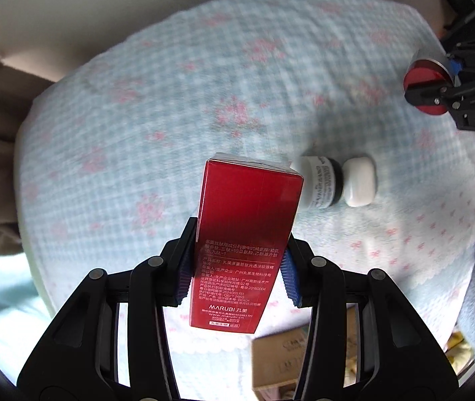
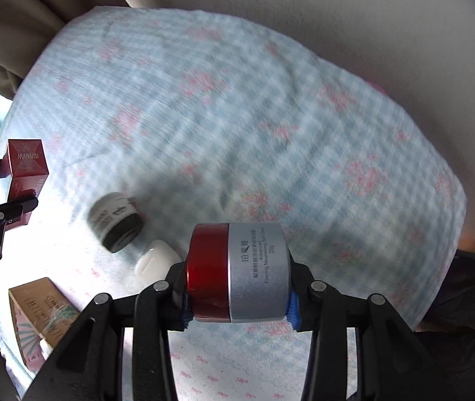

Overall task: Organize rigid objects
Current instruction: 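Carry the red box and red-lidded tin over the cardboard box with both tools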

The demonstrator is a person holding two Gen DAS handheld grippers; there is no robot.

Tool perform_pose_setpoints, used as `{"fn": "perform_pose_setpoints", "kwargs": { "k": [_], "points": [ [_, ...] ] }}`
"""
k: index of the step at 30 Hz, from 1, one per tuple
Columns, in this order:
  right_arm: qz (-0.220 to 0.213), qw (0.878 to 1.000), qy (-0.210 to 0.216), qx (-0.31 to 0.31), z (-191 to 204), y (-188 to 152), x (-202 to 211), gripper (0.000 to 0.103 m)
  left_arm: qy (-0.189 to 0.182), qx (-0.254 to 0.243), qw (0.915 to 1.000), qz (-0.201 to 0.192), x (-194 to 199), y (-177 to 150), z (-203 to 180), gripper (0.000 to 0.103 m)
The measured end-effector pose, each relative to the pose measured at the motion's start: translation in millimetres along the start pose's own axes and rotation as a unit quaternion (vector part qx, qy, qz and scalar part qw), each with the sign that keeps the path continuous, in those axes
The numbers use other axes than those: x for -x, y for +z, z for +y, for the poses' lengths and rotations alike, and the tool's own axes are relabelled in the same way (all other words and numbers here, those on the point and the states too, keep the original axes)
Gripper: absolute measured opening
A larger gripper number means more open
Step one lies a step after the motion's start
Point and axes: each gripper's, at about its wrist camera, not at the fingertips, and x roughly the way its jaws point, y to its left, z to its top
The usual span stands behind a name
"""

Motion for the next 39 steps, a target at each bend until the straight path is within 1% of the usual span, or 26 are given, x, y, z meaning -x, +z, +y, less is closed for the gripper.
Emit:
{"fn": "perform_pose_setpoints", "kwargs": {
  "k": [4, 7, 12, 15, 18, 20, 23, 26, 28, 30, 32, 34, 35, 37, 39],
  "points": [
    [-0.018, 0.999, 0.01, 0.026, 10, -5, 39, 0.038, 0.009, 0.042, 0.9988, -0.024, 54, -21, -6, 0.041],
    [-0.028, 0.998, 0.023, 0.044, 19, -14, 66, 0.038, 0.024, 0.067, 0.9969, -0.033, 84, -29, -12, 0.041],
    [-0.039, 0.994, 0.045, 0.094, 40, -23, 105, 0.039, 0.042, 0.124, 0.99, -0.051, 139, -56, -21, 0.041],
    [-0.041, 0.99, 0.061, 0.118, 55, -31, 127, 0.038, 0.051, 0.16, 0.984, -0.06, 166, -79, -29, 0.041],
    [-0.043, 0.985, 0.075, 0.15, 74, -43, 145, 0.038, 0.062, 0.192, 0.9775, -0.063, 193, -110, -42, 0.041],
    [-0.042, 0.98, 0.084, 0.173, 89, -53, 156, 0.038, 0.062, 0.223, 0.9706, -0.066, 207, -134, -48, 0.041],
    [-0.032, 0.973, 0.101, 0.205, 113, -68, 165, 0.038, 0.065, 0.27, 0.9582, -0.067, 222, -173, -57, 0.041],
    [-0.023, 0.963, 0.114, 0.243, 141, -84, 171, 0.038, 0.071, 0.317, 0.9438, -0.06, 229, -218, -70, 0.041],
    [-0.018, 0.956, 0.122, 0.268, 159, -96, 172, 0.038, 0.071, 0.352, 0.9319, -0.053, 229, -249, -76, 0.041],
    [-0.014, 0.948, 0.127, 0.293, 178, -110, 173, 0.038, 0.07, 0.389, 0.9174, -0.047, 227, -280, -82, 0.041],
    [-0.01, 0.939, 0.129, 0.32, 196, -123, 171, 0.039, 0.069, 0.427, 0.9008, -0.042, 222, -310, -88, 0.041],
    [-0.005, 0.928, 0.131, 0.348, 214, -136, 168, 0.039, 0.067, 0.466, 0.8815, -0.038, 215, -338, -93, 0.041],
    [-0.003, 0.923, 0.13, 0.362, 222, -142, 166, 0.039, 0.067, 0.486, 0.8704, -0.037, 211, -352, -96, 0.041],
    [-0.001, 0.912, 0.126, 0.39, 237, -153, 161, 0.039, 0.063, 0.526, 0.8471, -0.036, 201, -378, -100, 0.041],
    [0.007, 0.902, 0.126, 0.413, 252, -162, 153, 0.038, 0.059, 0.568, 0.82, -0.042, 191, -404, -106, 0.041]
  ]
}}
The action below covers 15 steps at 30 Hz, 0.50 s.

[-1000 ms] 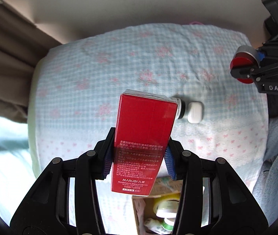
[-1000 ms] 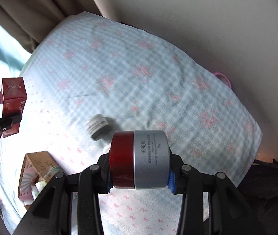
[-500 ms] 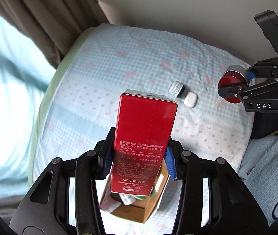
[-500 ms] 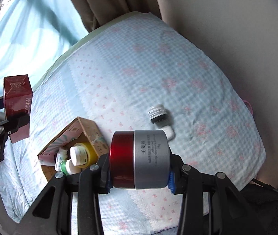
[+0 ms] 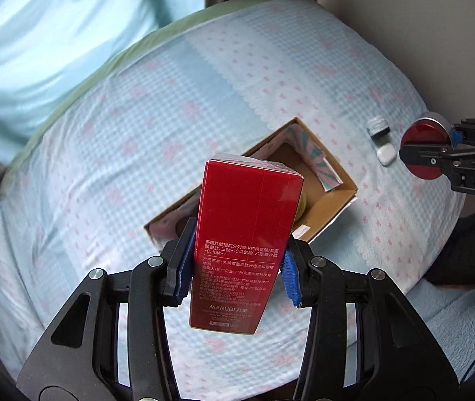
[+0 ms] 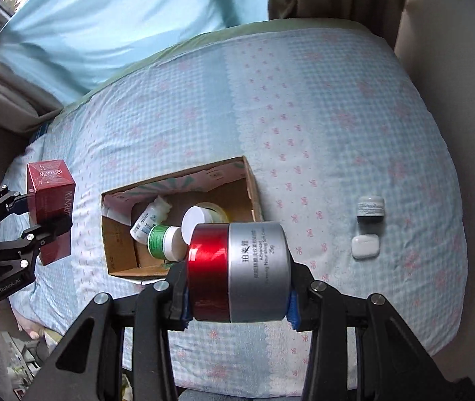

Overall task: Organize rigid objects
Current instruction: 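Carry the red box and red-lidded tin over the cardboard box with both tools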

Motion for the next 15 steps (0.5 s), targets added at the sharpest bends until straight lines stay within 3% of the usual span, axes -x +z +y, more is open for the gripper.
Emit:
{"fn": "perform_pose_setpoints", "kwargs": {
  "k": [6, 15],
  "points": [
    [0.026, 0.998, 0.0, 0.061, 33, 17, -39, 0.038, -0.005, 0.109, 0.994, 0.004, -33, -39, 40, 0.041],
    [0.055, 0.991, -0.011, 0.124, 60, 41, -90, 0.039, -0.03, 0.194, 0.9799, 0.037, -89, -57, 54, 0.041]
  ]
}}
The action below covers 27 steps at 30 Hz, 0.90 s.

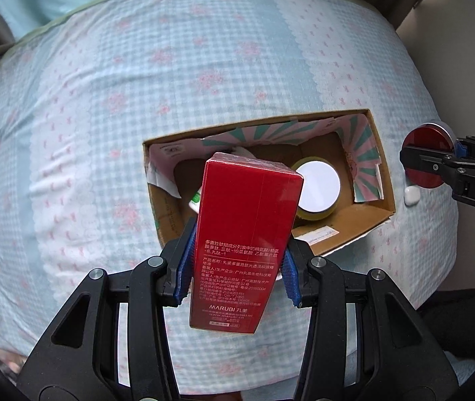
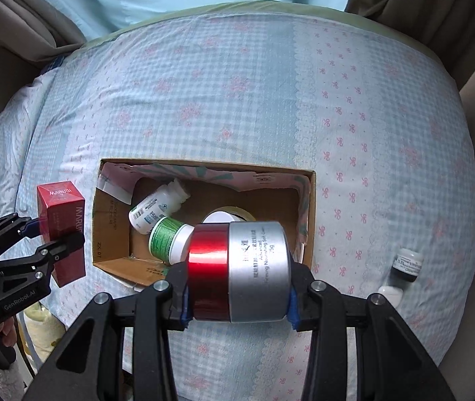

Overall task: Organize rigid objects
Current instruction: 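Carry the red box and red-lidded tin over the cardboard box with both tools, then open both tools to drop the red box and tin into the box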

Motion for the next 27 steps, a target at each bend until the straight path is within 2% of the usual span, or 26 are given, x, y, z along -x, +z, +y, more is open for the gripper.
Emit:
{"fn": "perform_pose_setpoints", "kwargs": {
  "k": [6, 10, 17, 21, 25, 27],
  "points": [
    [0.012, 0.997, -0.006, 0.073, 23, 23, -33, 0.039, -0.007, 0.03, 0.999, 0.034, -41, 8, 11, 0.041],
    [0.025, 0.994, 0.004, 0.11, 38, 31, -65, 0.039, 0.005, 0.043, 0.9975, 0.056, -66, 10, 18, 0.041],
    [0.043, 0.99, 0.053, 0.121, 53, 39, -115, 0.039, 0.013, 0.065, 0.9955, 0.068, -96, 6, 29, 0.041],
    [0.044, 0.989, 0.053, 0.132, 57, 38, -136, 0.038, 0.017, 0.07, 0.995, 0.068, -112, 0, 34, 0.041],
    [0.041, 0.989, 0.052, 0.135, 55, 35, -147, 0.039, 0.002, 0.097, 0.9927, 0.07, -124, -6, 42, 0.041],
    [0.041, 0.989, 0.055, 0.131, 53, 36, -150, 0.039, 0.004, 0.09, 0.9935, 0.069, -124, -4, 40, 0.041]
  ]
}}
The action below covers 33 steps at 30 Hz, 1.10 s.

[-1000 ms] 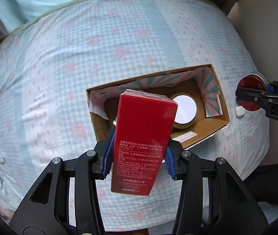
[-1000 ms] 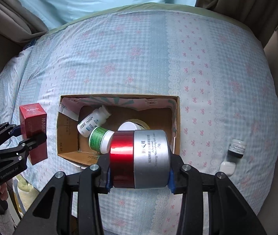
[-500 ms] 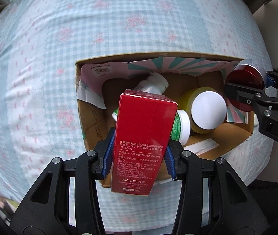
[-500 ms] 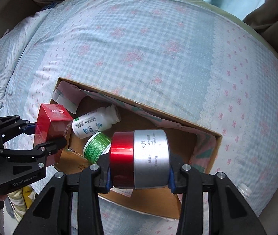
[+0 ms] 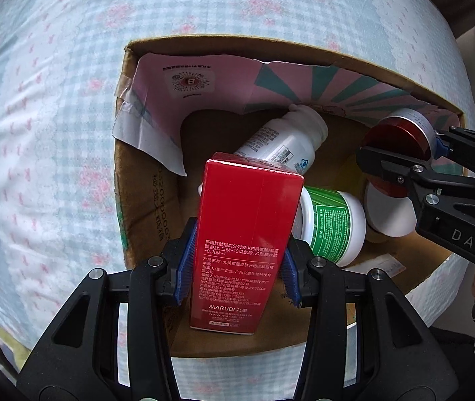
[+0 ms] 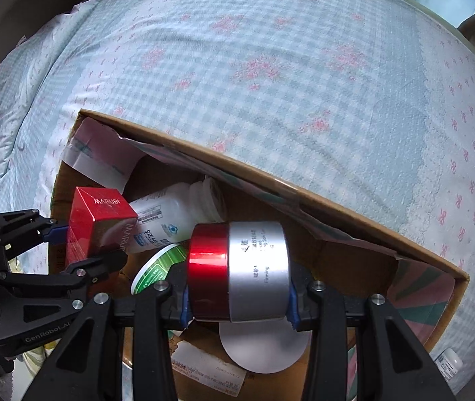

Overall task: Organize rigid objects
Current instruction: 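Open both tools to drop the red box and tin into the box, then move both tools back toward the dark-lidded jar and earbud case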

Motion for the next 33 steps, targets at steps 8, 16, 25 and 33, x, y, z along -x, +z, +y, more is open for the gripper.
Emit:
{"fn": "perform_pose_setpoints", "kwargs": {
  "k": [8, 16, 25, 33],
  "points": [
    [-0.002, 0.999, 0.033, -0.042, -8, 2, 8, 0.078, -0.002, -0.027, 0.9992, -0.031, 22, 4, -20, 0.101],
    [-0.01, 0.998, 0.01, -0.062, -12, -9, 26, 0.103, -0.011, -0.049, 0.9977, -0.045, 38, -7, -28, 0.103],
    [-0.03, 0.997, -0.009, -0.072, 0, -18, 58, 0.103, 0.0, -0.059, 0.9961, -0.066, 66, -27, -22, 0.103],
    [-0.084, 0.992, -0.037, -0.082, 21, -41, 128, 0.103, 0.01, -0.075, 0.9918, -0.102, 125, -48, -28, 0.103]
  ]
}}
